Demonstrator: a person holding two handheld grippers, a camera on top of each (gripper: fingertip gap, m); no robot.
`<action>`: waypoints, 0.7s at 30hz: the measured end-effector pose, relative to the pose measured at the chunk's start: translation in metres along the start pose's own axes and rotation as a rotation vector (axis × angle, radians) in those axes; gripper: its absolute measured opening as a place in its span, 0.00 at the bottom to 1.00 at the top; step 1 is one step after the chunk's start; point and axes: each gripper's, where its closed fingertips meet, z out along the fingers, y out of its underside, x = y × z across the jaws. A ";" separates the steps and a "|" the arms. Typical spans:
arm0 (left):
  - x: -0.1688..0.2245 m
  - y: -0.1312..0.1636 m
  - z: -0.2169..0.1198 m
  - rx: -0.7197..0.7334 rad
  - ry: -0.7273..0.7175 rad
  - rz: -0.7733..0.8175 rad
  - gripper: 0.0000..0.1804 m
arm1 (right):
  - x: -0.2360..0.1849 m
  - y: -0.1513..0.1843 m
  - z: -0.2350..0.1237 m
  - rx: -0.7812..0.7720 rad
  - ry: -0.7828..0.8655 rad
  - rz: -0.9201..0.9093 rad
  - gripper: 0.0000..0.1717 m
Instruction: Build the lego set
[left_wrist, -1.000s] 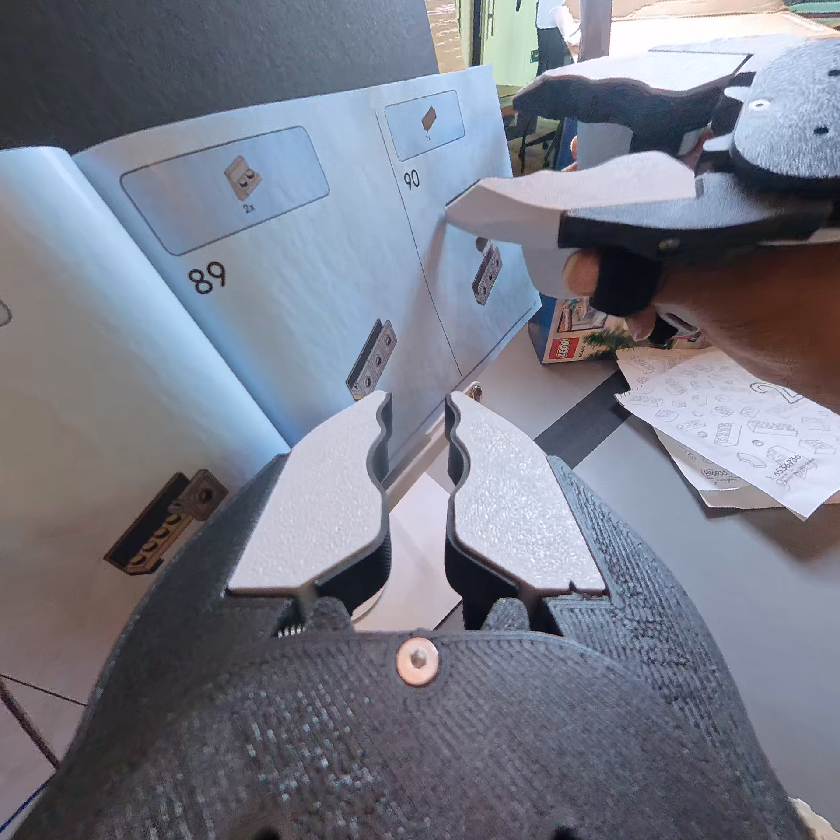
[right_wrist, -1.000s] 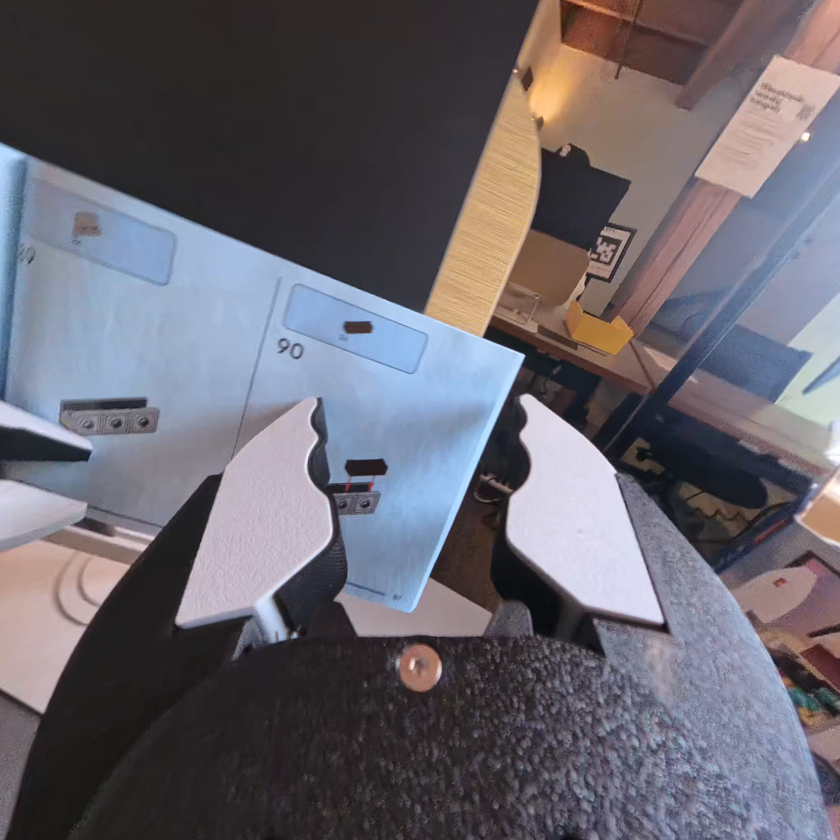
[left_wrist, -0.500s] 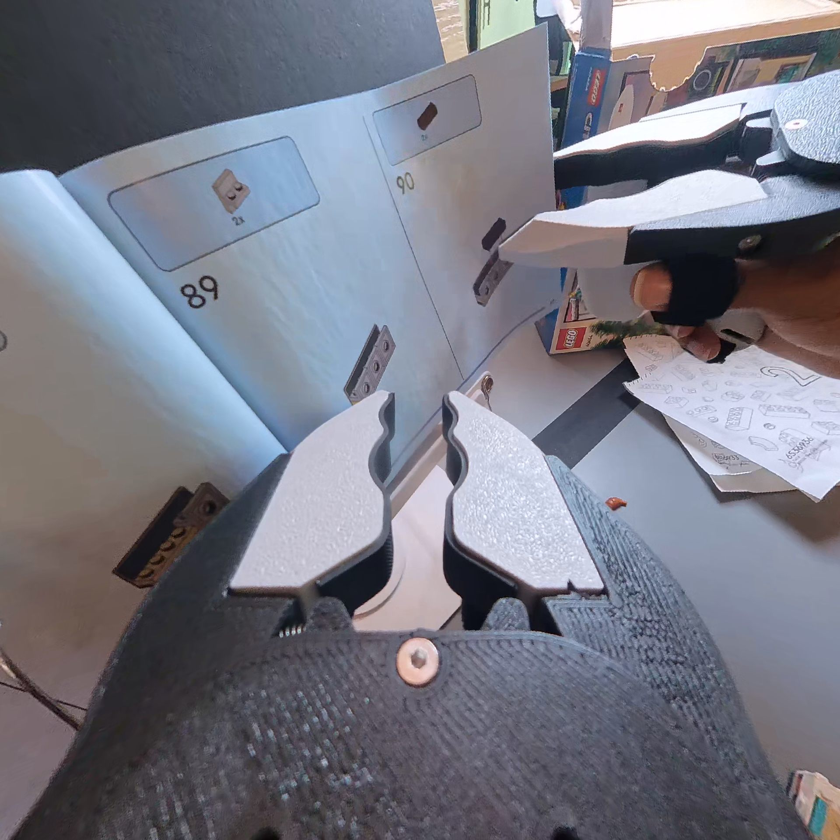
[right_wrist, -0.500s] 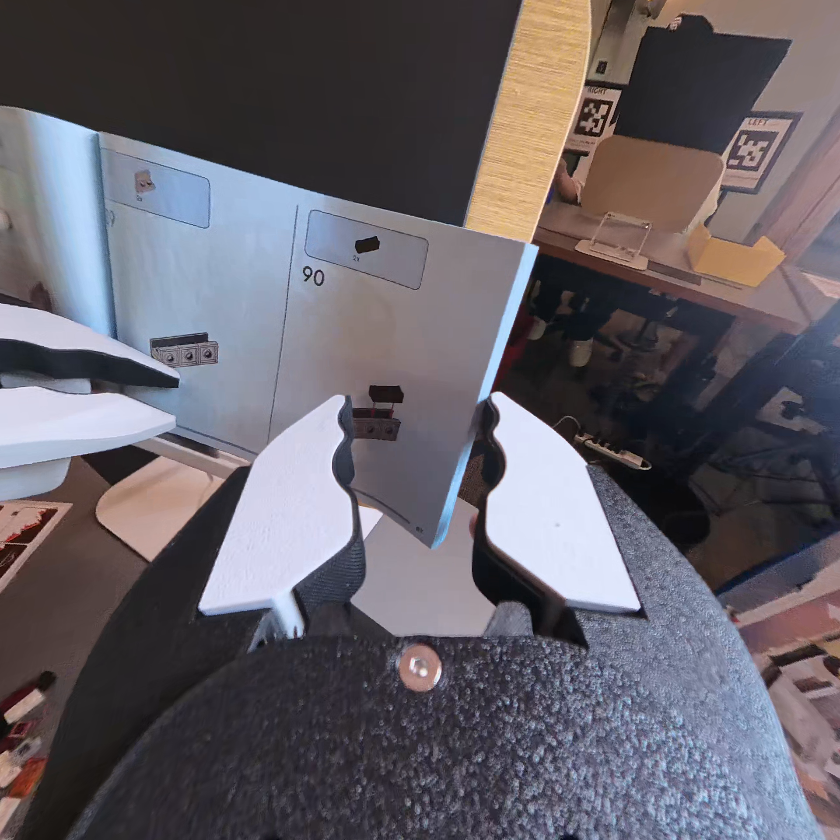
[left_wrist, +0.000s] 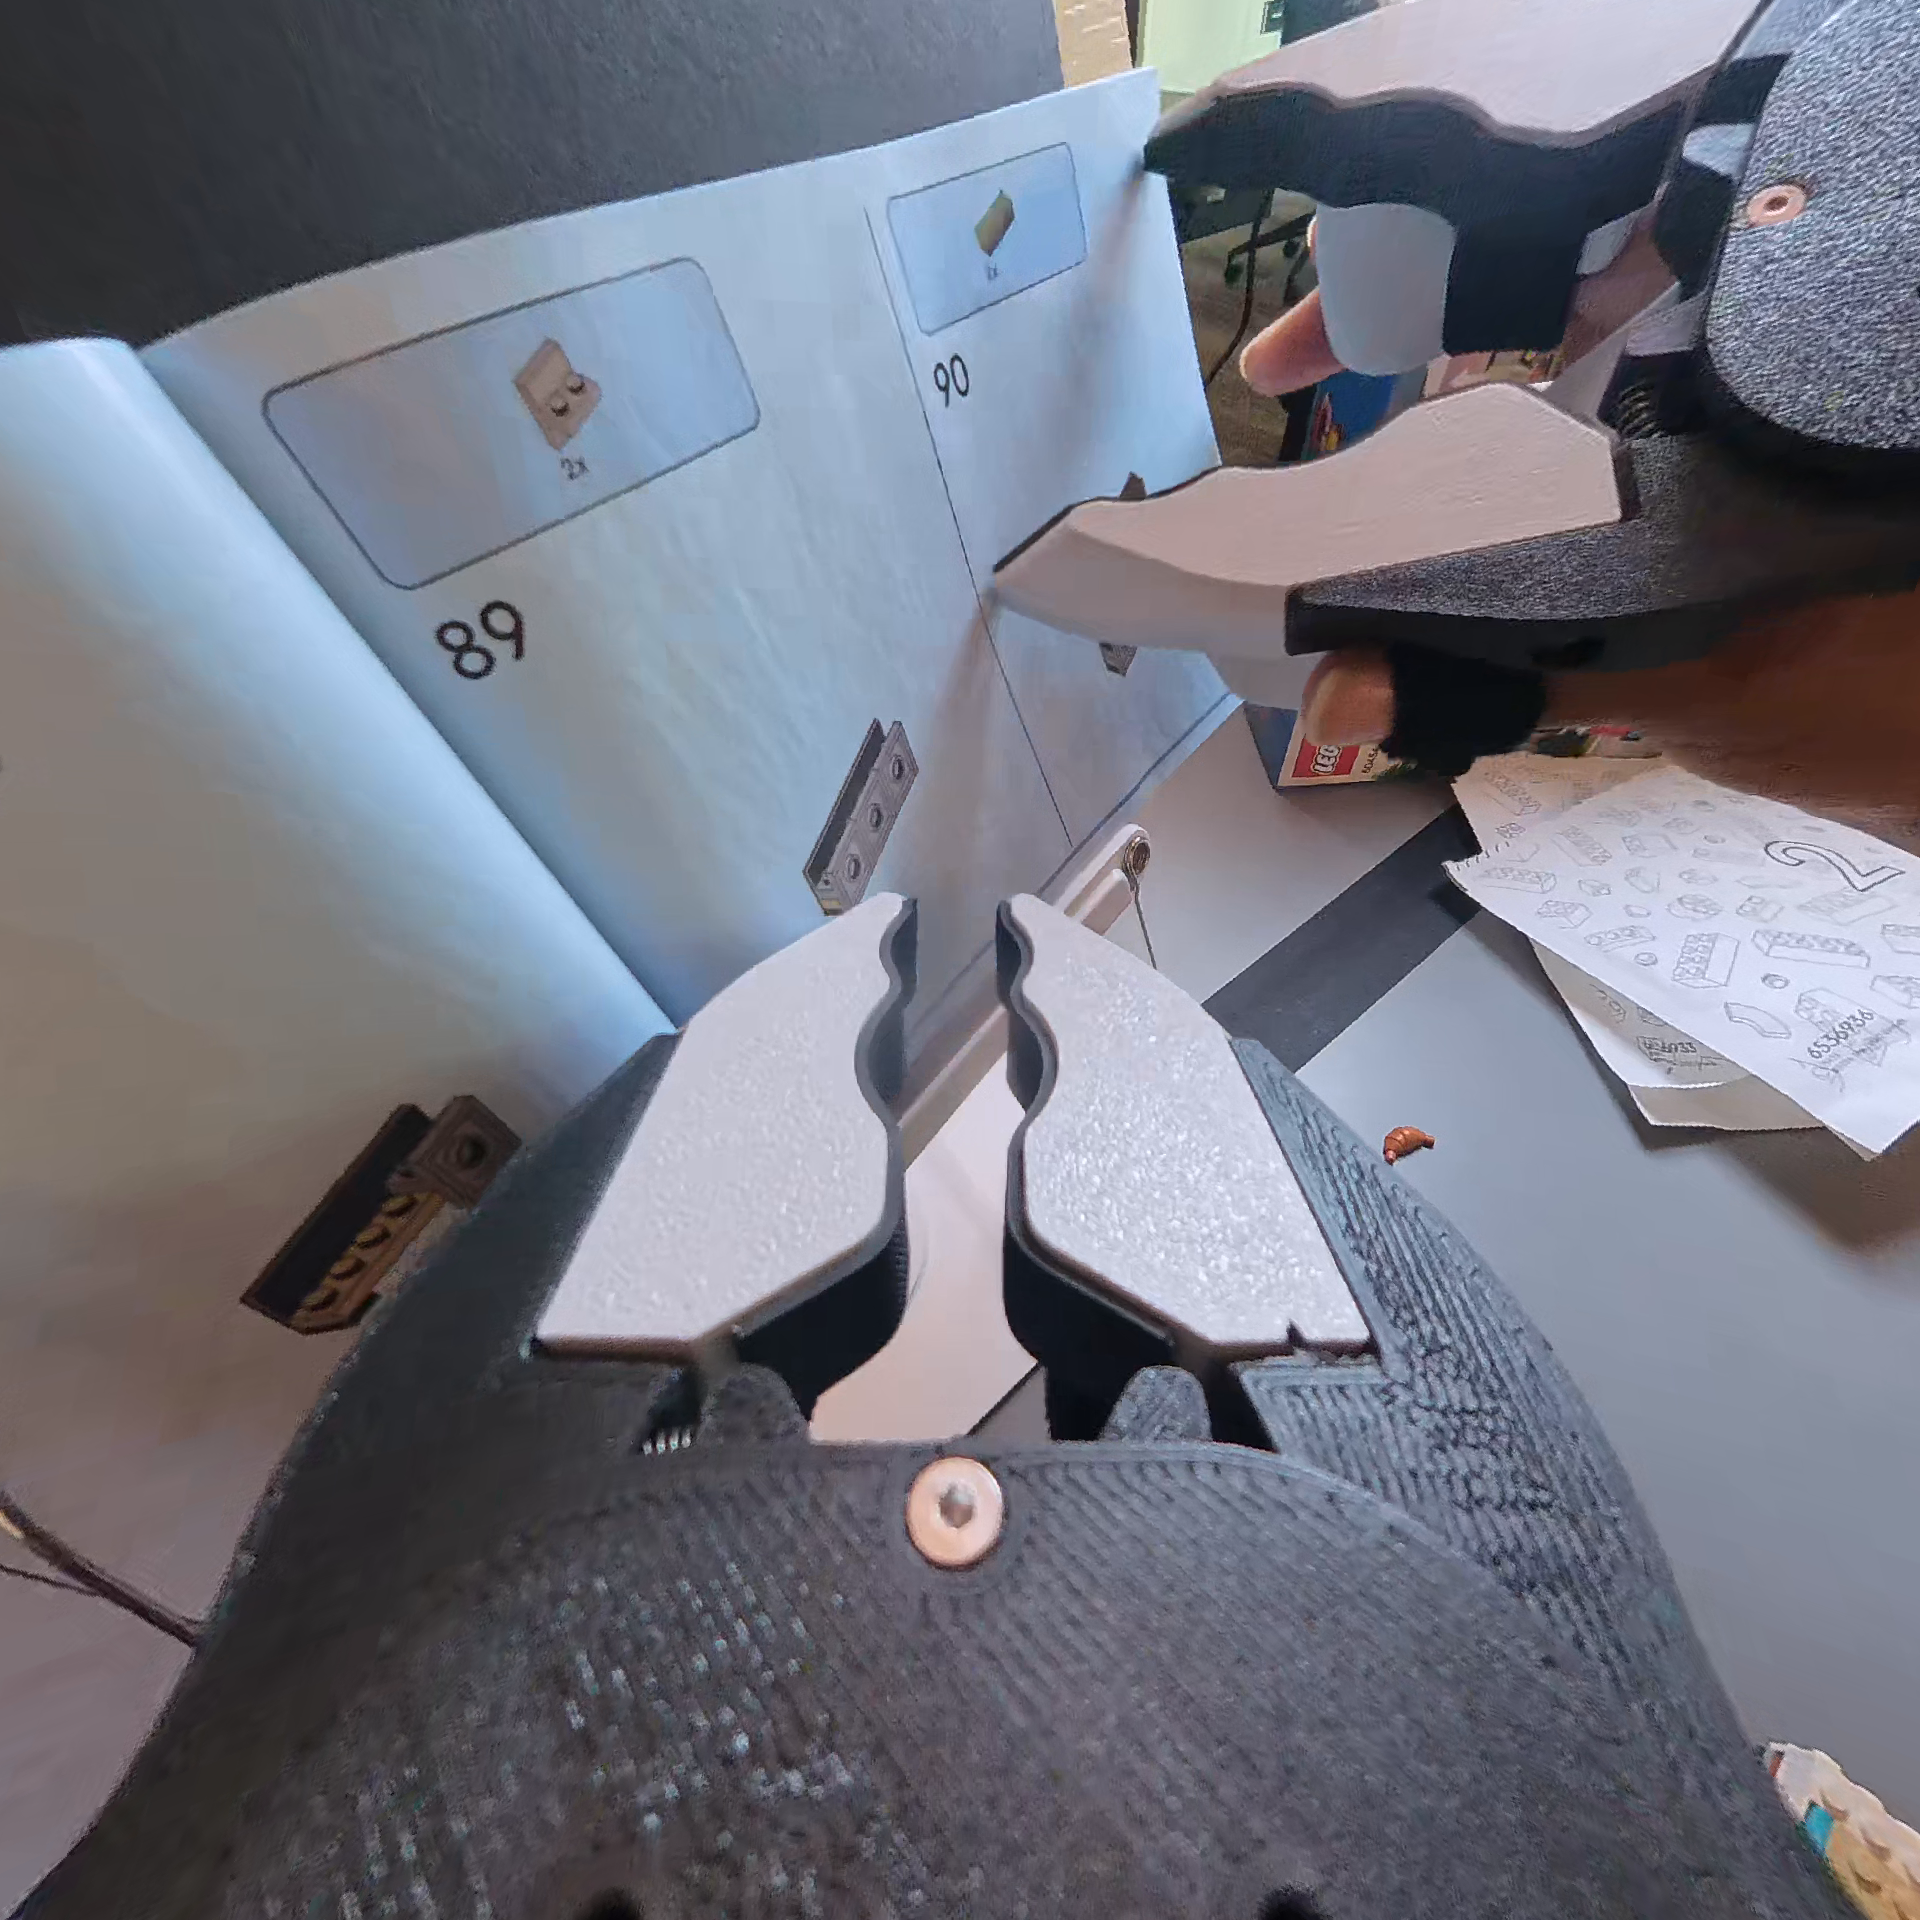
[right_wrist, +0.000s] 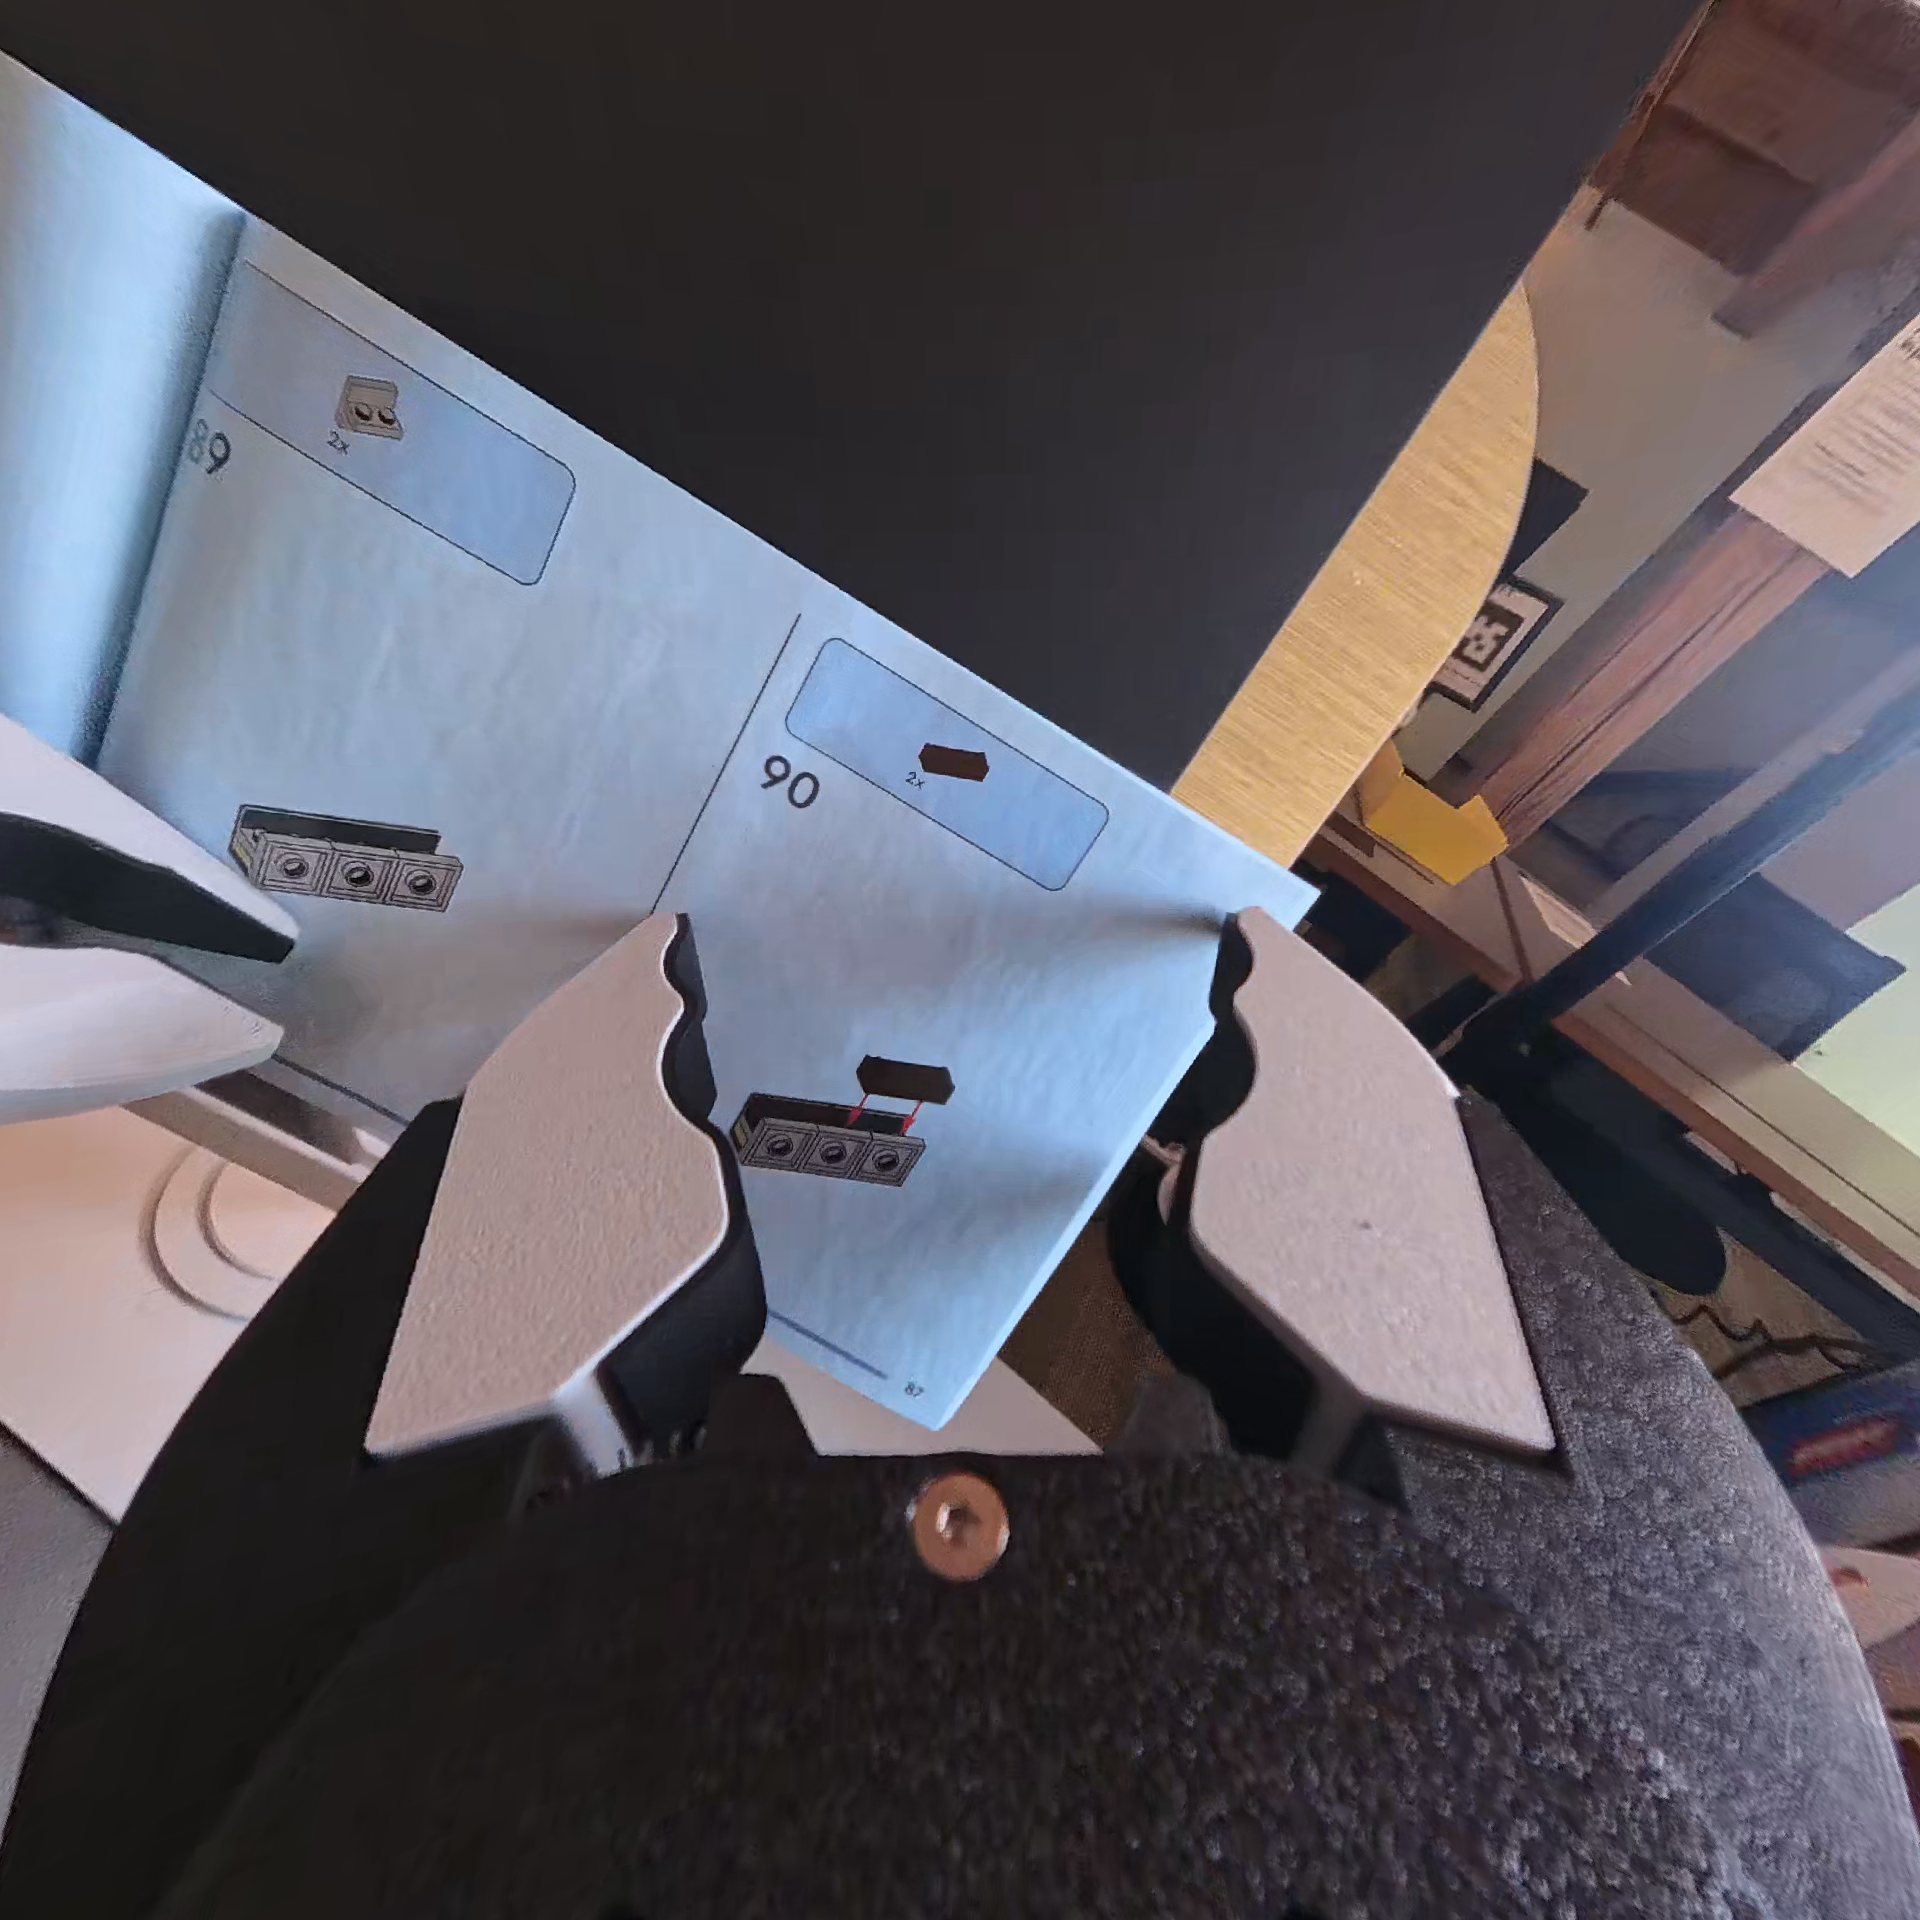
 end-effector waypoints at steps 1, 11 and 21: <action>-0.001 0.001 0.000 -0.001 -0.001 0.003 0.08 | -0.001 0.000 0.001 0.002 0.004 0.002 0.55; 0.002 0.000 0.000 0.016 0.016 0.013 0.08 | -0.003 0.001 0.001 0.030 -0.019 0.039 0.31; 0.003 0.002 0.000 0.016 0.020 0.021 0.08 | 0.000 -0.001 0.006 0.007 -0.035 0.016 0.42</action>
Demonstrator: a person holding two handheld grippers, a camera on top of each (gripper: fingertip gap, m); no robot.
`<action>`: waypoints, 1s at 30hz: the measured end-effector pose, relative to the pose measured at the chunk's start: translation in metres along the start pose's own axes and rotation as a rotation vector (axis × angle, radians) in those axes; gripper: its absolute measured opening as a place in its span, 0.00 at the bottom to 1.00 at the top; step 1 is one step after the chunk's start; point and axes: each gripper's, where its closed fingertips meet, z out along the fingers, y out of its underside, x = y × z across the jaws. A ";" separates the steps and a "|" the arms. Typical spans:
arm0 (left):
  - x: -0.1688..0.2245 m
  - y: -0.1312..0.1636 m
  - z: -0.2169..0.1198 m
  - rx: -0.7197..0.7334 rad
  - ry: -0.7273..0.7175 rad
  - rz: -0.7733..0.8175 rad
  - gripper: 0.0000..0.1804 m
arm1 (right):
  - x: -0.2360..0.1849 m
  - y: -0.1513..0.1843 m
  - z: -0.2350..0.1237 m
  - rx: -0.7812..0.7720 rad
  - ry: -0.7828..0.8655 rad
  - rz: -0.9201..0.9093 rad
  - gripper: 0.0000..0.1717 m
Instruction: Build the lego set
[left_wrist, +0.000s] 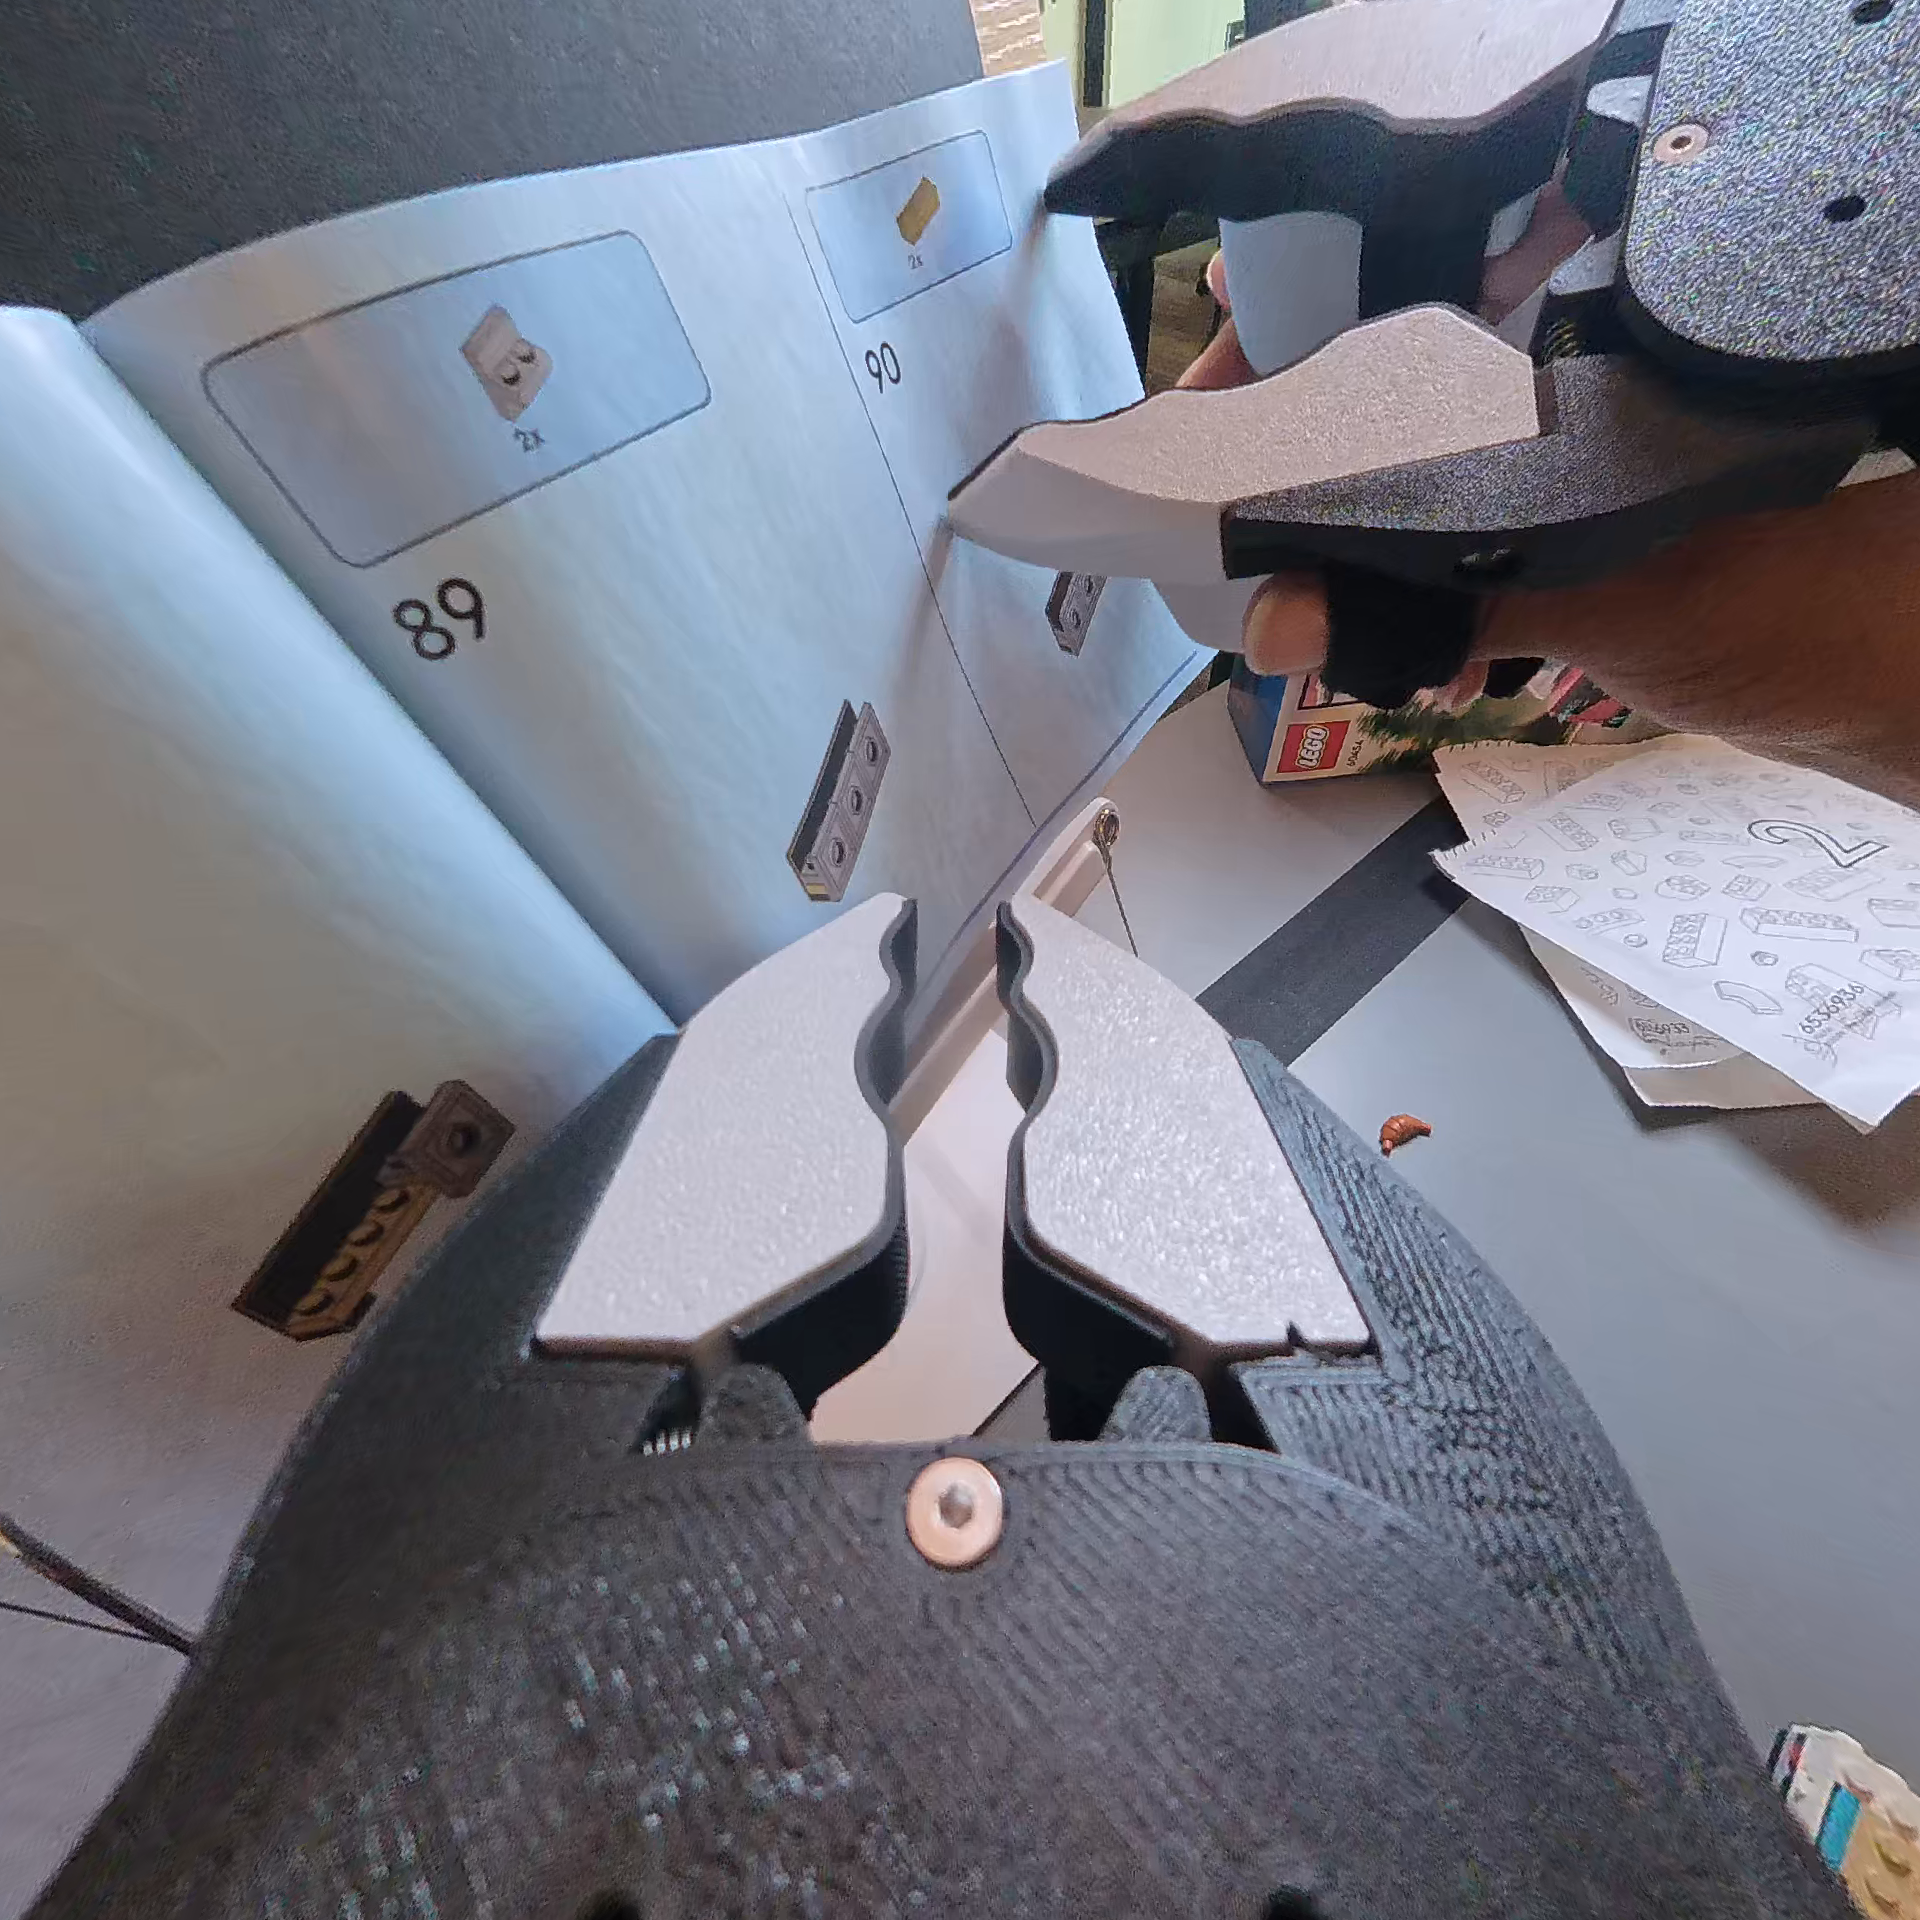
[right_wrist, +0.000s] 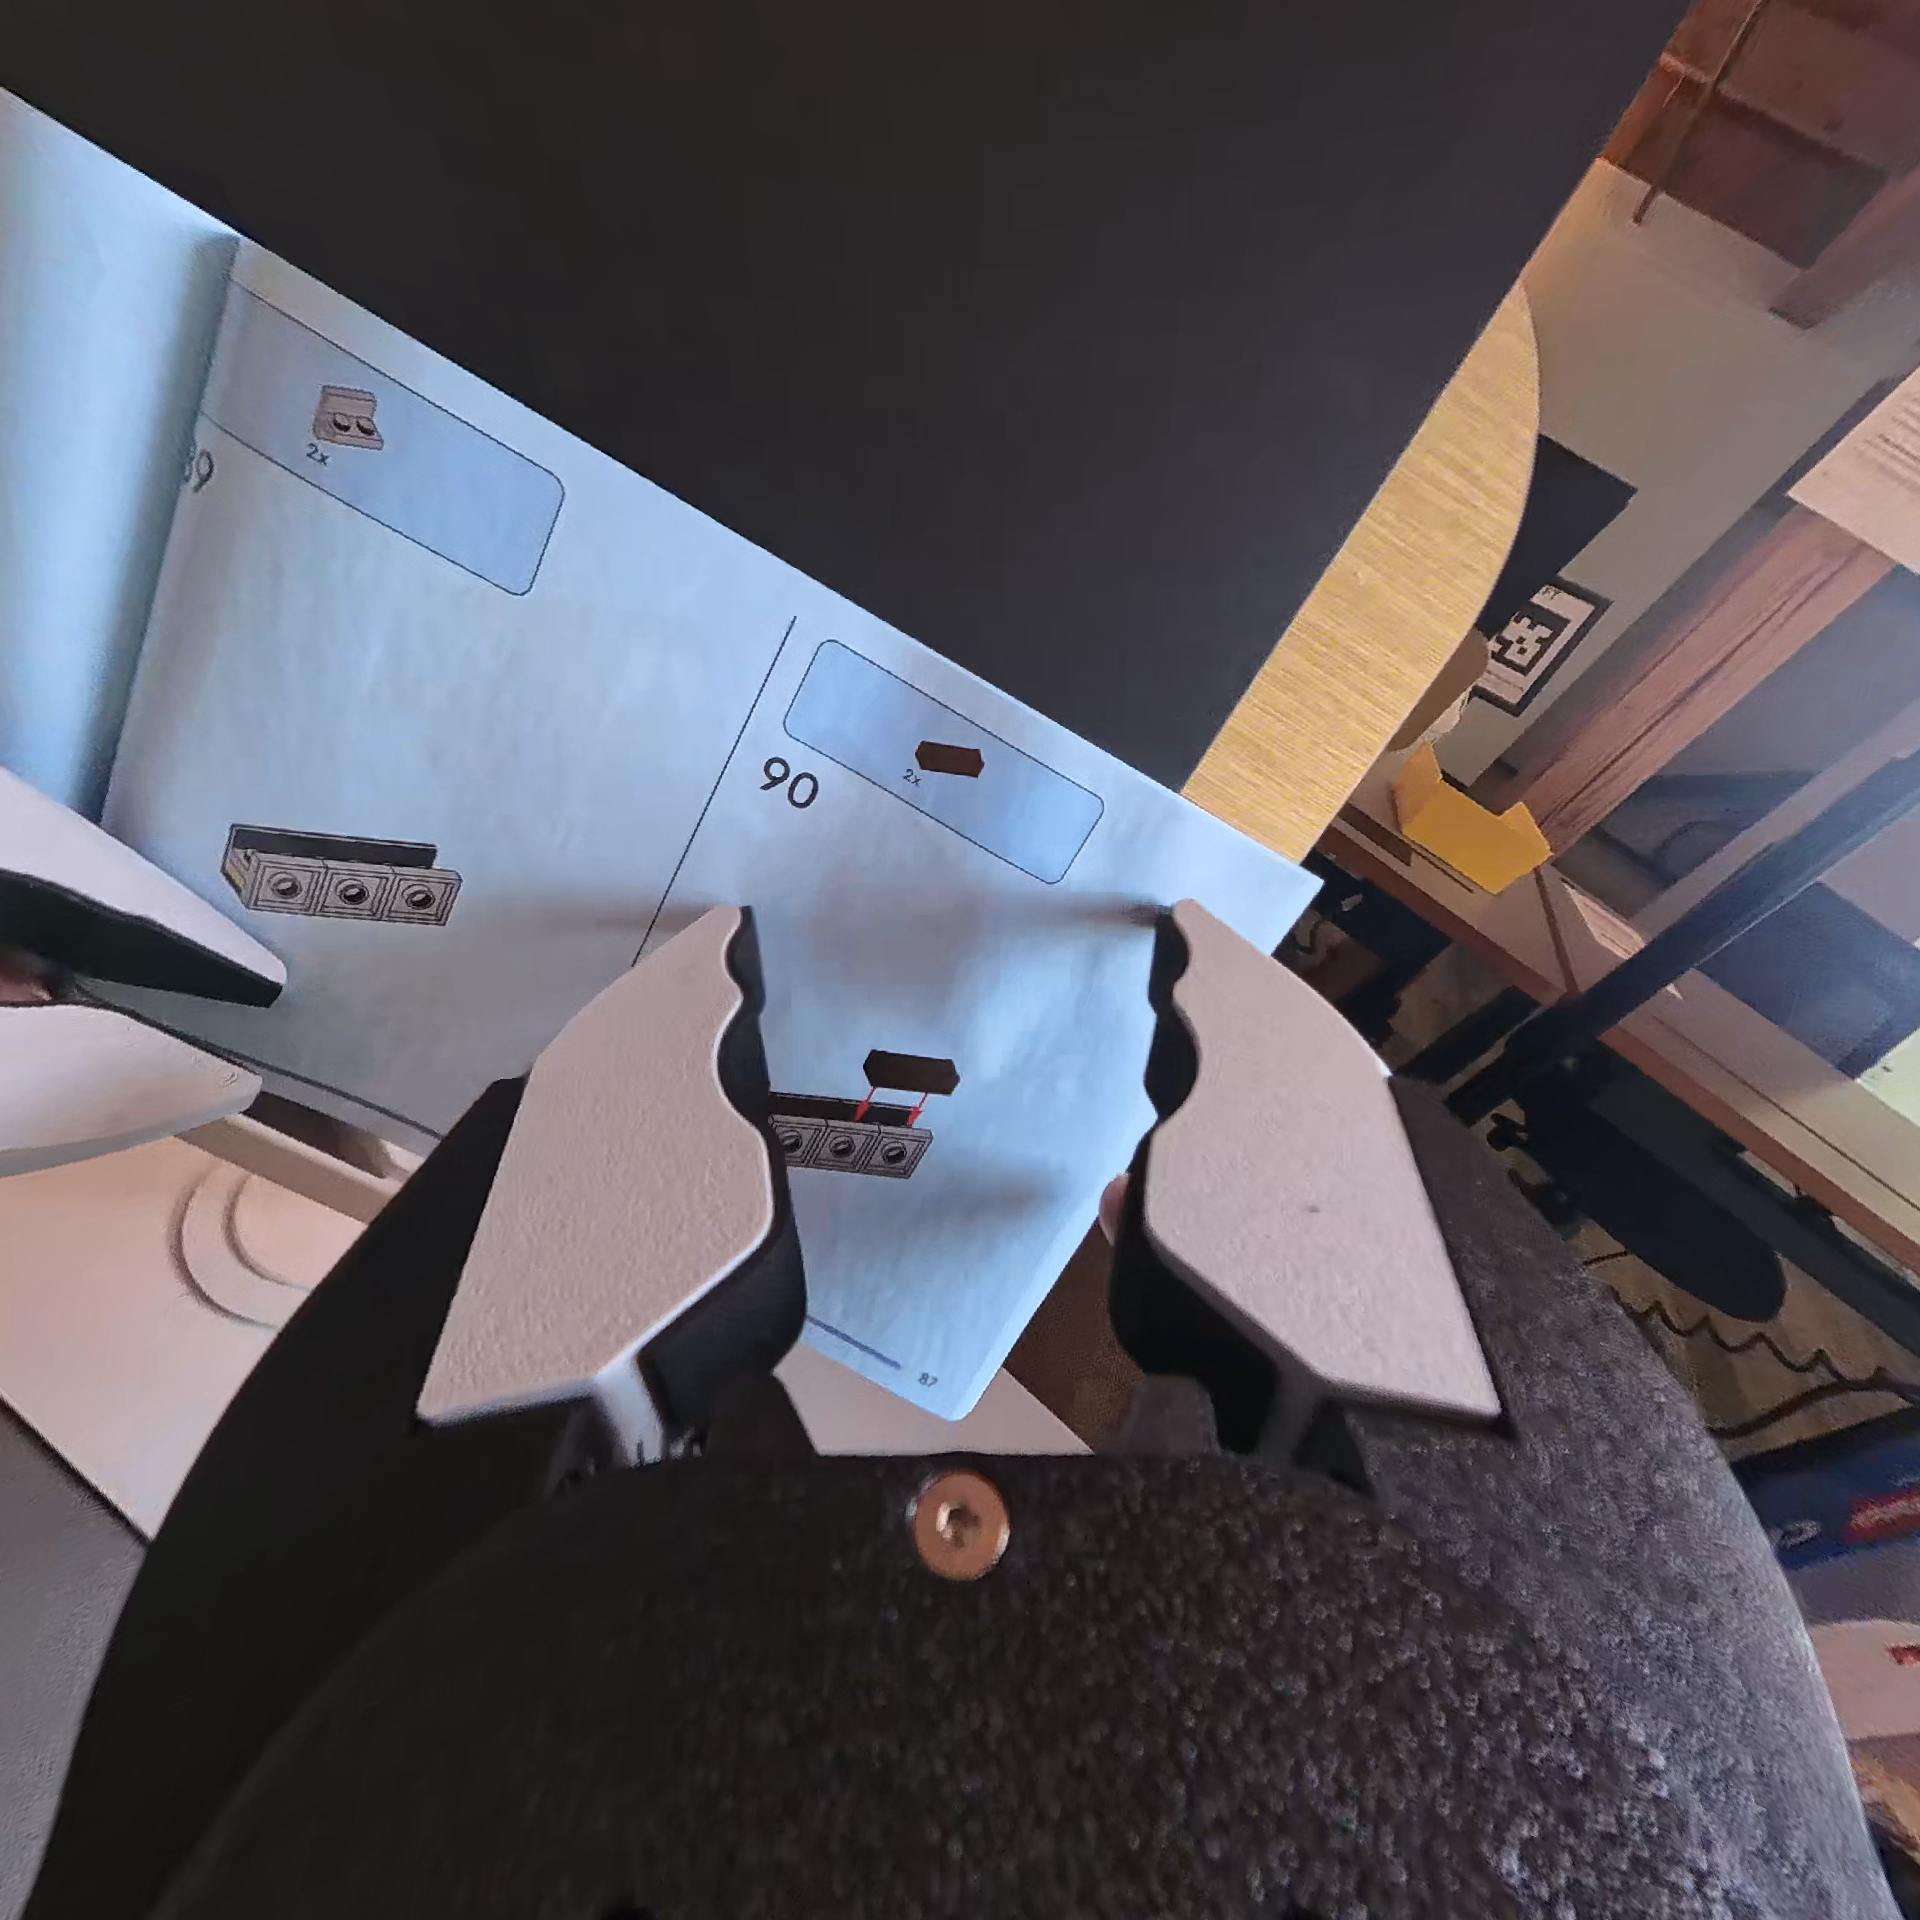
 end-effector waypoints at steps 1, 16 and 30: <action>0.000 0.000 0.000 0.001 -0.001 0.002 0.08 | 0.000 0.000 0.000 0.002 0.000 0.003 0.38; 0.002 0.000 0.001 0.005 -0.001 0.014 0.09 | 0.003 0.001 0.002 0.015 -0.013 0.006 0.39; 0.002 0.001 0.000 0.005 0.001 0.021 0.09 | 0.008 0.002 0.002 0.009 -0.031 -0.018 0.41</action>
